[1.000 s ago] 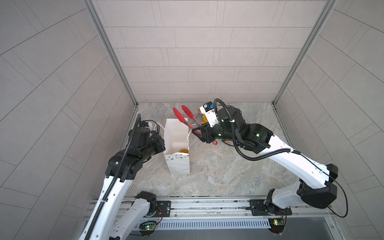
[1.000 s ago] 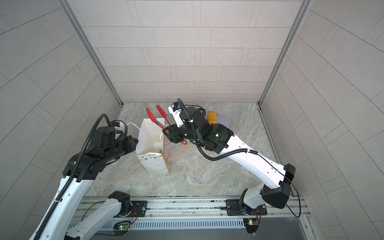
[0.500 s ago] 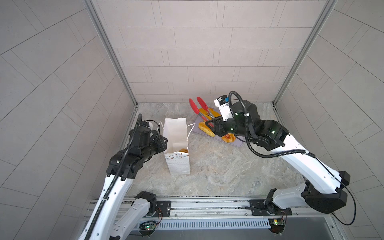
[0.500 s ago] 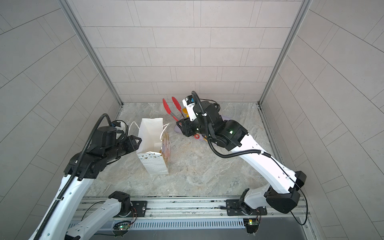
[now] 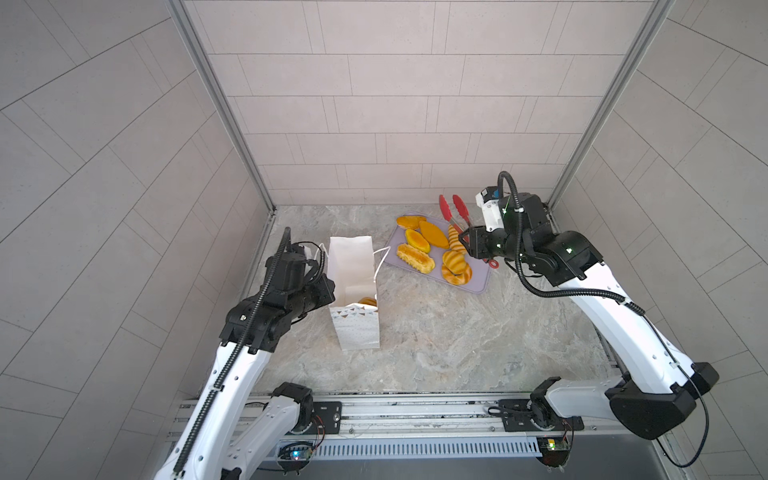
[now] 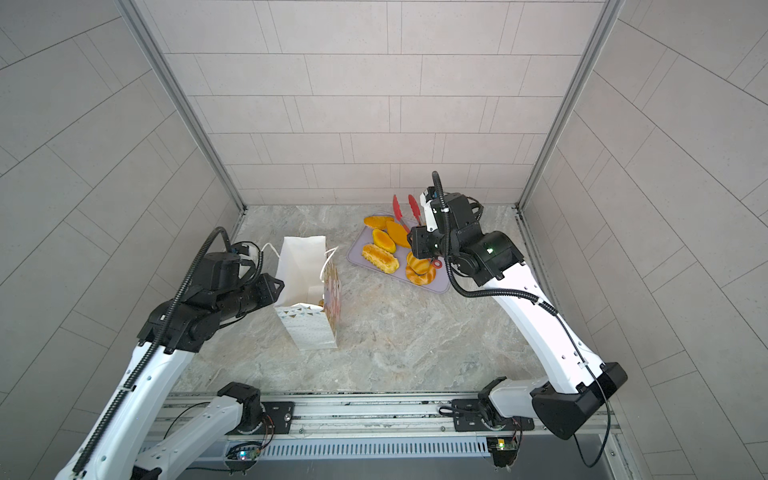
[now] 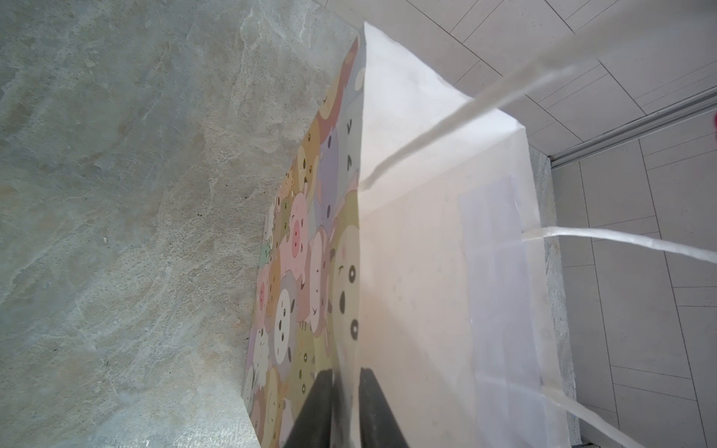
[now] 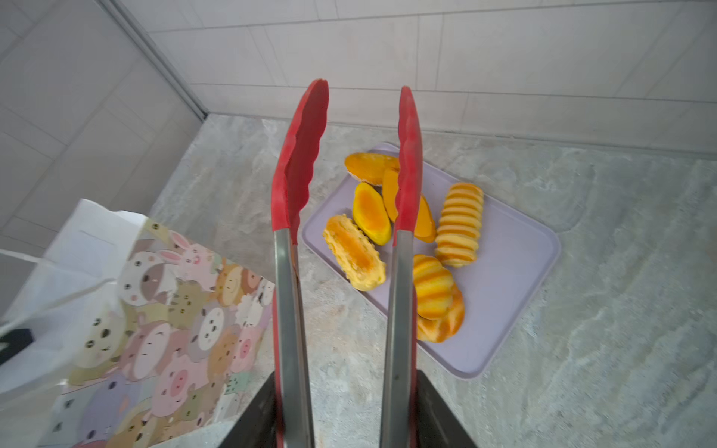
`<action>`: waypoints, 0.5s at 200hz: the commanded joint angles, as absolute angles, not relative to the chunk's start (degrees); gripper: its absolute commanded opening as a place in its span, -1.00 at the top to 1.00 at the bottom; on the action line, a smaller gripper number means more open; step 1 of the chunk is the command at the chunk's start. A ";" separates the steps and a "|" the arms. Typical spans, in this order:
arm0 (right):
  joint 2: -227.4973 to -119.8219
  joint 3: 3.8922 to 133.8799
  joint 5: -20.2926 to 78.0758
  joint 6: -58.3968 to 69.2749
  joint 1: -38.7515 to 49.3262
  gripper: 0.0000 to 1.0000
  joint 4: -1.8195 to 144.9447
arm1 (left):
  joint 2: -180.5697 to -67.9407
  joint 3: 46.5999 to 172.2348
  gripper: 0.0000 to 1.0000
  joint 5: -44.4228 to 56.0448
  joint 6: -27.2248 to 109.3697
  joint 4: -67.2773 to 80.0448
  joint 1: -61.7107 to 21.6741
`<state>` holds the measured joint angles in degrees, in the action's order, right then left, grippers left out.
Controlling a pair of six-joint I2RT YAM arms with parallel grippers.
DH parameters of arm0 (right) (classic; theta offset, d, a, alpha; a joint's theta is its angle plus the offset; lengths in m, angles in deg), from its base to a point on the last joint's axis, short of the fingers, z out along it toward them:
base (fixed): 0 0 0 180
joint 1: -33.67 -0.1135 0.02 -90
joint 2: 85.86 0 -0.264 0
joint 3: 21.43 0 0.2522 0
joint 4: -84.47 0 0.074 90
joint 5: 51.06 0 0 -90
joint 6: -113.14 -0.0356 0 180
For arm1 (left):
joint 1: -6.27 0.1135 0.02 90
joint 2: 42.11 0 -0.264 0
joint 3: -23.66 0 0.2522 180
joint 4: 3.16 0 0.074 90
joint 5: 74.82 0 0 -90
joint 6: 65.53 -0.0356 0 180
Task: Place the fake bread into the paper bag
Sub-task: 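Move the empty tongs back over the bread tray with the right gripper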
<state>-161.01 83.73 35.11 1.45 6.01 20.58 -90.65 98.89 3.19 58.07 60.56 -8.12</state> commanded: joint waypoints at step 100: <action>-166.12 75.18 43.67 8.54 7.48 0.01 15.86 | -90.38 97.84 0.73 2.27 57.32 58.90 -8.30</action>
